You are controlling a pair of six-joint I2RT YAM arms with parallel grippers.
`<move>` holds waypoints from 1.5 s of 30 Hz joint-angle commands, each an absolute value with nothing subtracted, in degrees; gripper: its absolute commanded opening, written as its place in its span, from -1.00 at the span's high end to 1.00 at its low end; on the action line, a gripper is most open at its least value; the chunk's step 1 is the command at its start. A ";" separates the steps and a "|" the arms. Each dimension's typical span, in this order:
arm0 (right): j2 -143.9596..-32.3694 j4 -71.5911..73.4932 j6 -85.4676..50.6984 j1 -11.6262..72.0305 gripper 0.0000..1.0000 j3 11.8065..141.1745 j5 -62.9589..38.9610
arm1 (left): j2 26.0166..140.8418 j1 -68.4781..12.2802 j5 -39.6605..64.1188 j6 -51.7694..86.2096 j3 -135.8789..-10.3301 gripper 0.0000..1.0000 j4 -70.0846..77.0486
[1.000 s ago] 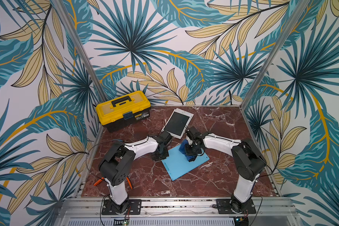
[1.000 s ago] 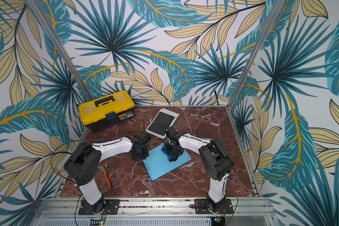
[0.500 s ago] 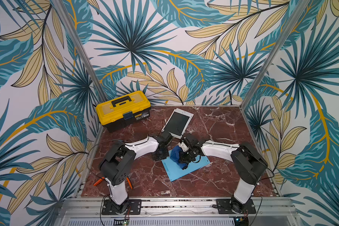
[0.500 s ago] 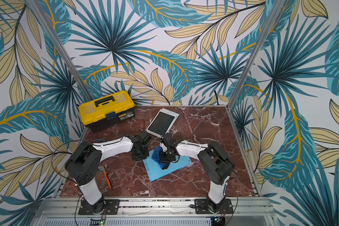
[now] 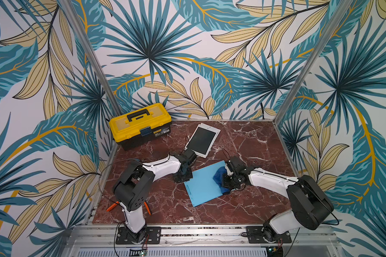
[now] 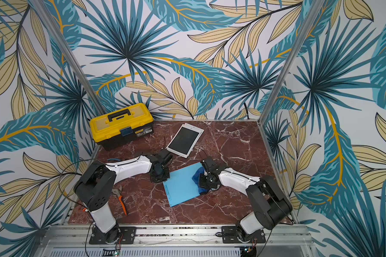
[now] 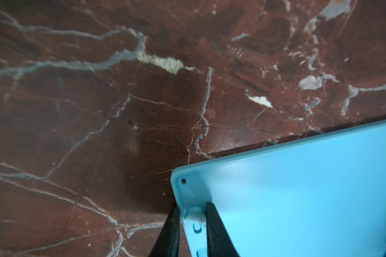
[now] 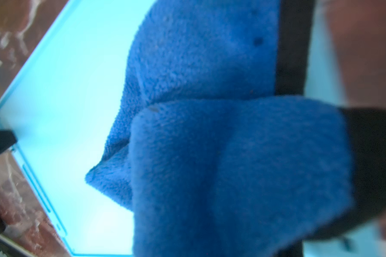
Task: Wipe the drawing tablet
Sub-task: Wipe the dirt from the drawing tablet.
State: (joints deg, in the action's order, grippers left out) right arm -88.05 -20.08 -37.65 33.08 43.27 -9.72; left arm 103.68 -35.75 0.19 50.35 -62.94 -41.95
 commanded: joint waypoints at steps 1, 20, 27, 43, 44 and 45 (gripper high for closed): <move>-94.01 -19.05 -42.68 41.11 0.93 42.41 -14.52 | 110.37 -35.77 -2.38 48.78 -58.95 0.57 -44.74; -108.15 3.45 -54.95 40.28 0.95 46.70 -23.91 | 109.07 -35.64 -2.55 48.45 -58.02 0.57 -44.78; -108.10 -6.41 -48.02 33.90 0.95 54.12 -21.64 | 108.81 -35.60 -2.64 48.50 -57.63 0.57 -44.80; -85.67 -13.26 -45.24 22.70 0.95 29.65 -21.99 | 108.06 -35.16 -2.20 48.25 -58.04 0.57 -44.74; -83.67 -13.05 -46.13 23.18 0.95 27.63 -22.53 | 108.17 -35.16 -2.07 48.20 -58.16 0.57 -44.74; -81.68 -13.05 -47.28 24.50 0.95 25.88 -22.96 | 108.26 -35.16 -2.20 48.31 -58.26 0.57 -44.74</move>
State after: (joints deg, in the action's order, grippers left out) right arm -83.61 -5.23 -44.62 22.50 32.18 -23.64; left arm 102.65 -35.53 -0.21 49.19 -62.26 -41.08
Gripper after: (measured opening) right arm 0.105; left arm 0.216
